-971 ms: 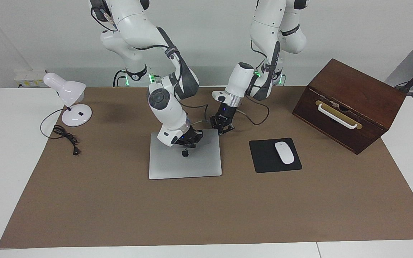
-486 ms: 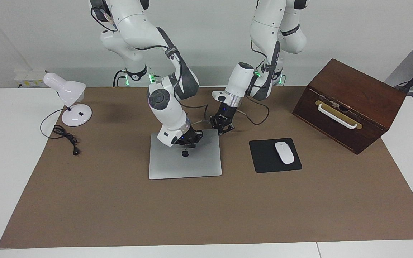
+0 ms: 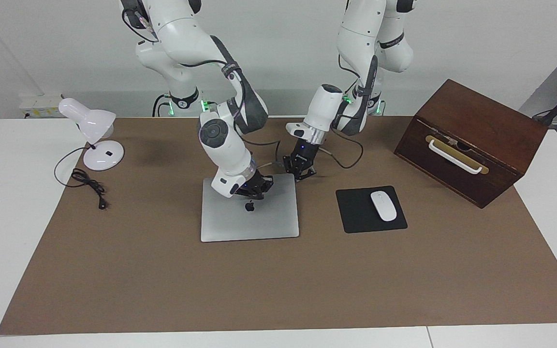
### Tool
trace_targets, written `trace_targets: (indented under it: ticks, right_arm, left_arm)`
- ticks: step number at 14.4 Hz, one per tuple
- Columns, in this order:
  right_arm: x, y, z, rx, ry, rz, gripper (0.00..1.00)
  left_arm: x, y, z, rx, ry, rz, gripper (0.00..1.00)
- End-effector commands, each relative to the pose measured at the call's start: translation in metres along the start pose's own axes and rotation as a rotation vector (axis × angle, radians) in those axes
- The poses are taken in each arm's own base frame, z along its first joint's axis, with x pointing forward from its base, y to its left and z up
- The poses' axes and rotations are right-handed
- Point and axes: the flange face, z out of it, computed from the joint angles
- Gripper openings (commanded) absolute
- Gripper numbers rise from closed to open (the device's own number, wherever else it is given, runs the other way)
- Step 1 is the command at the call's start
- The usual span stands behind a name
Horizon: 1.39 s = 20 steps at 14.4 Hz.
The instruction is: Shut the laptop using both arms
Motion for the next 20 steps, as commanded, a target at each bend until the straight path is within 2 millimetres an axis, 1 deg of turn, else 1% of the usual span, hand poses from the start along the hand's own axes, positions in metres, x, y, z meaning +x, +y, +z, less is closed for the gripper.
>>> trace_targets:
  ticks: [1,3,4,5,6,7,8,12,14,15,18,20]
  right_arm:
    - [0.017,0.009,-0.043,0.003,-0.002,0.019,0.00]
    - [0.020,0.022,-0.067,-0.021,0.000,0.020,0.00]
    - [0.020,0.026,-0.084,-0.029,0.007,0.021,0.00]
    - [0.020,0.032,-0.096,-0.046,0.008,0.019,0.00]
    - [0.019,0.037,-0.111,-0.069,0.011,0.015,0.03]
    - [0.017,0.040,-0.126,-0.089,0.011,0.010,0.34]
    - [0.013,0.045,-0.140,-0.099,0.015,0.009,0.99]
    - [-0.010,0.069,-0.193,-0.182,0.004,0.024,1.00]
    - [-0.025,0.077,-0.212,-0.234,-0.016,0.025,1.00]
    - [-0.032,0.083,-0.221,-0.240,-0.030,0.028,1.00]
    - [-0.050,0.091,-0.245,-0.248,-0.050,0.016,1.00]
    - [-0.059,0.092,-0.254,-0.252,-0.049,0.020,1.00]
  left_arm:
    - [-0.034,0.007,0.007,-0.005,-0.077,0.008,0.00]
    - [-0.034,0.007,0.007,-0.005,-0.077,0.007,0.00]
    - [-0.034,0.007,0.007,-0.005,-0.077,0.007,0.00]
    - [-0.034,0.007,0.007,-0.005,-0.077,0.008,0.00]
    - [-0.034,0.007,0.007,-0.005,-0.077,0.007,0.00]
    - [-0.034,0.007,0.007,-0.006,-0.075,0.008,0.00]
    - [-0.034,0.007,0.007,-0.005,-0.075,0.008,0.00]
    - [-0.034,0.007,0.007,-0.005,-0.077,0.007,0.00]
    - [-0.033,0.007,0.007,-0.006,-0.075,0.003,0.00]
    - [-0.033,0.006,0.007,-0.004,-0.075,-0.002,0.00]
    - [-0.032,0.007,0.007,-0.005,-0.074,-0.004,0.00]
    - [-0.032,0.007,0.007,-0.005,-0.074,-0.006,0.00]
